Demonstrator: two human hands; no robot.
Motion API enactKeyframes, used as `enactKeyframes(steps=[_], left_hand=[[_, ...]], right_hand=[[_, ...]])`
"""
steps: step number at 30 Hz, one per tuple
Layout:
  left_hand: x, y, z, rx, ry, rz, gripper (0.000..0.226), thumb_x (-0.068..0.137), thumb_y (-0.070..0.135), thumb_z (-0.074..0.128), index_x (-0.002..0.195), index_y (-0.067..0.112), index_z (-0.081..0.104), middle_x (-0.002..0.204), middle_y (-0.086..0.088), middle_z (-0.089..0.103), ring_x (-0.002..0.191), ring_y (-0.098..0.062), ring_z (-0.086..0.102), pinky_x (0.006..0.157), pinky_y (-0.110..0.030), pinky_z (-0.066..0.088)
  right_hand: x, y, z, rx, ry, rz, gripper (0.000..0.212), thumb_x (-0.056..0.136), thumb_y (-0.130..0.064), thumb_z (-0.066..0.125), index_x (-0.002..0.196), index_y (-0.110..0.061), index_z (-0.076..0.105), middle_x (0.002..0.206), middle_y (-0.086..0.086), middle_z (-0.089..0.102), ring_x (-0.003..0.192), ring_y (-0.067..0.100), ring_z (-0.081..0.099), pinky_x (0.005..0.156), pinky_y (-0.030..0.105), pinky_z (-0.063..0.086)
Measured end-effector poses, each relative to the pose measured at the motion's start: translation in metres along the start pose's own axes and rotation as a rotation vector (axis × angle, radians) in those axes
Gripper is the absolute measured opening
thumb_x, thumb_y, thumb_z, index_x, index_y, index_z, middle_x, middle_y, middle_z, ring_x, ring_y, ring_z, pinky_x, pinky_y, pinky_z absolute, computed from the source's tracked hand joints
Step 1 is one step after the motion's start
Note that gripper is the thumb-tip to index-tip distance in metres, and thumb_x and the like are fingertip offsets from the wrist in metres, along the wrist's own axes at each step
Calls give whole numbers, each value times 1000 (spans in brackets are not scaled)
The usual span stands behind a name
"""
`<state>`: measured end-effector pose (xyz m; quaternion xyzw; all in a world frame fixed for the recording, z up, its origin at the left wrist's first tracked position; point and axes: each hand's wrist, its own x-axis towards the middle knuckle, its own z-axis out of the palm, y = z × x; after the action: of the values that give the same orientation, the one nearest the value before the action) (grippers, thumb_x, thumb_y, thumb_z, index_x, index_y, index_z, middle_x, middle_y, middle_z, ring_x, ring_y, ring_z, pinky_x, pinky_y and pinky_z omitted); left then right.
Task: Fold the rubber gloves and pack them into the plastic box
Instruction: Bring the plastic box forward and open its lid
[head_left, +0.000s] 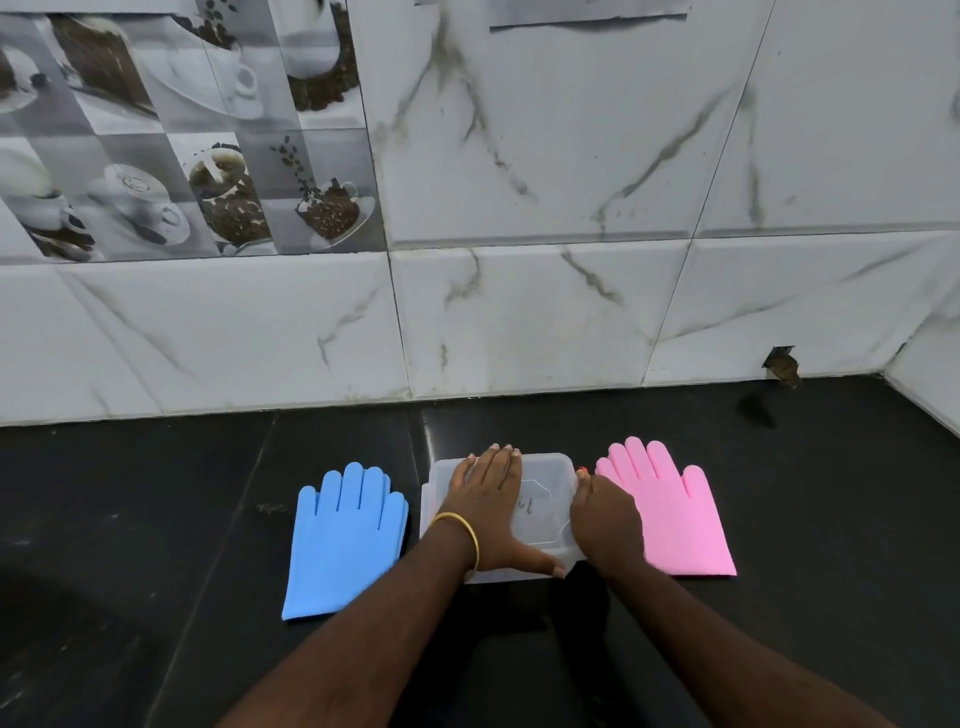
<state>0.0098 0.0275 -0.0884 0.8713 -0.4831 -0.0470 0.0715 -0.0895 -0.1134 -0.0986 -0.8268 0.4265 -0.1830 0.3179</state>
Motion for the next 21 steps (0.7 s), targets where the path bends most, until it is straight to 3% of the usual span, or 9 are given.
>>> enactKeyframes(steps=[5, 10, 13, 16, 18, 21], left_hand=[[-2, 3, -2, -1, -12, -30, 137, 47, 100, 38, 152, 22, -5, 163, 1, 2, 150, -21, 1, 120, -44, -3], [-2, 3, -3, 42, -41, -34, 135, 50, 100, 37, 151, 24, -8, 163, 1, -1, 150, -20, -1, 122, -48, 4], [-3, 6, -6, 50, -69, -38, 135, 49, 101, 36, 151, 24, -9, 163, 1, -4, 150, -20, -3, 122, -48, 3], [-3, 7, -9, 58, -91, -35, 135, 50, 100, 35, 151, 24, -10, 163, 1, -5, 151, -21, -4, 122, -47, 2], [-3, 7, -10, 57, -98, -30, 135, 49, 101, 35, 151, 25, -12, 163, 1, -7, 150, -21, -5, 122, -47, 2], [-3, 4, -7, 55, -89, -24, 136, 48, 101, 34, 151, 25, -12, 163, 1, -8, 150, -21, -6, 121, -49, 2]], right_hand=[[1, -1, -6, 84, -13, 60, 36, 103, -29, 42, 78, -10, 59, 70, 0, 58, 75, 22, 61, 69, 32, 45], [6, 6, -12, 203, -136, 138, 34, 104, -30, 40, 86, -9, 60, 85, 7, 65, 86, 25, 63, 83, 41, 51], [9, 17, -15, 330, -274, 189, 31, 103, -28, 43, 96, -6, 65, 93, 11, 69, 80, 23, 64, 70, 31, 51], [9, 28, -17, 525, -408, 294, 26, 97, -26, 57, 96, -3, 69, 88, 12, 73, 78, 28, 70, 62, 38, 58], [8, 30, -19, 577, -530, 369, 16, 93, -24, 66, 94, -9, 71, 85, 7, 76, 78, 23, 73, 53, 28, 57], [9, 29, -21, 587, -610, 420, 8, 89, -15, 68, 92, -9, 71, 78, 6, 77, 79, 24, 74, 57, 29, 58]])
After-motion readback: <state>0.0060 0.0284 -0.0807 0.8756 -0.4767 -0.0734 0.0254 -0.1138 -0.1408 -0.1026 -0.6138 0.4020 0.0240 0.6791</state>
